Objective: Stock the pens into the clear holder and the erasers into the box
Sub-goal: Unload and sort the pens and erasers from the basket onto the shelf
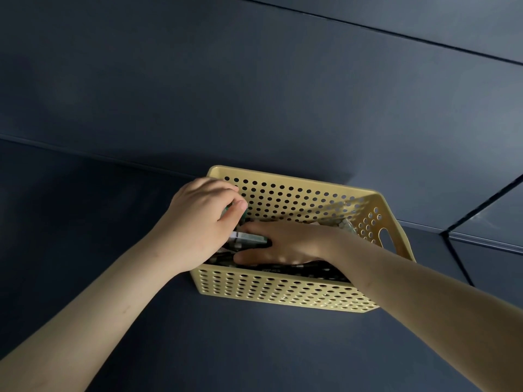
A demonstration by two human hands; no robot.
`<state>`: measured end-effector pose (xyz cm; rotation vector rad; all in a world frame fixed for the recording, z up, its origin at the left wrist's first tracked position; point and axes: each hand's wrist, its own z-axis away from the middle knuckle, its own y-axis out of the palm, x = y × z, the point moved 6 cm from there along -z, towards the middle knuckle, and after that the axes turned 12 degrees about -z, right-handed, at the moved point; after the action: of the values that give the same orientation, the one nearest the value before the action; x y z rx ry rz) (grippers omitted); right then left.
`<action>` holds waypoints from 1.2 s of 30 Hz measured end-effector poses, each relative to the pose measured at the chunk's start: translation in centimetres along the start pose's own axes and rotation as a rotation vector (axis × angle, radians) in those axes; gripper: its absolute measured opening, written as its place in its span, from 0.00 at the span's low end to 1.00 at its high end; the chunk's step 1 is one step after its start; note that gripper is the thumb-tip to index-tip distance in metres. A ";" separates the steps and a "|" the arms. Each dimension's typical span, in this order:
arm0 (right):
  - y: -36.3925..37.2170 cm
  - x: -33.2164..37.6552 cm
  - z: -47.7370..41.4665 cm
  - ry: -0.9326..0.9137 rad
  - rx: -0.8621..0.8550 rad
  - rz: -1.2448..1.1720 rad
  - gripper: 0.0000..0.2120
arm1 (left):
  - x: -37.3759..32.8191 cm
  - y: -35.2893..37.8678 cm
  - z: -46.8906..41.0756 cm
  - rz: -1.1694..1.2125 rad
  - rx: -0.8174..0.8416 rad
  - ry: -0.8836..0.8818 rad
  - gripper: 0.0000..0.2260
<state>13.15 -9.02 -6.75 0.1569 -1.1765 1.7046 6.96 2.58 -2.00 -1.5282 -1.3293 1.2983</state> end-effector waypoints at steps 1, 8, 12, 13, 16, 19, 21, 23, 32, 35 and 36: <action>0.0 0.0 -0.1 -0.004 -0.004 -0.008 0.25 | 0.0 0.0 0.0 -0.002 0.004 -0.003 0.18; -0.8 -0.2 -0.1 -0.041 -0.057 -0.023 0.19 | 0.1 0.1 -0.1 0.003 0.020 -0.014 0.19; -1.5 -0.6 0.0 -0.055 -0.116 -0.068 0.19 | -0.1 -0.4 0.1 0.053 -0.005 -0.029 0.23; -1.8 -0.7 0.1 -0.055 -0.137 -0.078 0.19 | -0.1 -0.5 0.2 0.082 -0.001 -0.049 0.21; -2.9 -0.6 1.2 -0.107 -0.183 -0.154 0.19 | -0.2 -0.8 0.4 0.193 0.041 -0.120 0.21; -4.1 -0.5 2.4 -0.145 -0.244 -0.269 0.22 | -0.3 -0.9 0.6 0.290 0.078 -0.163 0.24; -4.8 -0.7 3.1 -0.160 -0.300 -0.338 0.23 | -0.3 -0.9 0.7 0.347 0.098 -0.184 0.25; -5.4 -0.8 3.8 -0.185 -0.353 -0.411 0.22 | -0.4 -0.9 0.8 0.378 0.111 -0.189 0.25; -8.1 -0.6 8.1 -0.351 -0.768 -0.866 0.24 | -0.7 -1.3 0.9 0.319 0.125 -0.137 0.27; -9.1 -0.2 9.4 -0.401 -0.899 -0.969 0.18 | -0.6 -1.3 0.8 0.316 0.118 -0.103 0.27; -9.4 0.0 10.0 -0.414 -0.938 -0.987 0.17 | -0.6 -1.2 0.8 0.318 0.116 -0.090 0.28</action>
<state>16.44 -16.44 4.27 0.4248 -1.6896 0.1900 5.94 2.21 -0.92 -1.6626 -1.0717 1.6285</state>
